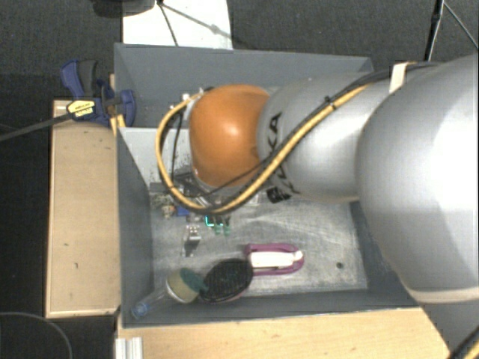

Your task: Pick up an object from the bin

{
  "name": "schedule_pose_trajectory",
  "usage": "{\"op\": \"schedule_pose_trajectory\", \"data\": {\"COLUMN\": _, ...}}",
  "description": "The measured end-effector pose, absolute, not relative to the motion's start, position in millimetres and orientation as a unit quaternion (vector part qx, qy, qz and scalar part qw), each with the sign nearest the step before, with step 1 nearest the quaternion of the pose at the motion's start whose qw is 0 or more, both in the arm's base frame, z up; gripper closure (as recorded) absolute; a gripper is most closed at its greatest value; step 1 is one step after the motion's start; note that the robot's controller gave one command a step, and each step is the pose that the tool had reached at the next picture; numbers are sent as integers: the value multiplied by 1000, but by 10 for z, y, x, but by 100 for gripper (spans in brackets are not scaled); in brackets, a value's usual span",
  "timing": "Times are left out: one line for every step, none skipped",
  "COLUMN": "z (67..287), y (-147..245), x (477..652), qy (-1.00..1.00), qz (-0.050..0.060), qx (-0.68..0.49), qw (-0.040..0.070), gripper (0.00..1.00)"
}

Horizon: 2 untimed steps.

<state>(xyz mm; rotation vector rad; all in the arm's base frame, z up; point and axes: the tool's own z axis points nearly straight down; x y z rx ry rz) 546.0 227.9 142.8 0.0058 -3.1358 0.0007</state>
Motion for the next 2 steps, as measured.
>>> {"op": "schedule_pose_trajectory", "data": {"z": 694, "y": 2068, "x": 5888, "qy": -999, "qz": -2, "qx": -36, "qw": -5, "gripper": 0}}
{"op": "schedule_pose_trajectory", "data": {"z": 712, "y": 2585, "x": 5913, "qy": -998, "qz": -2, "qx": -62, "qw": -2, "gripper": 0}}
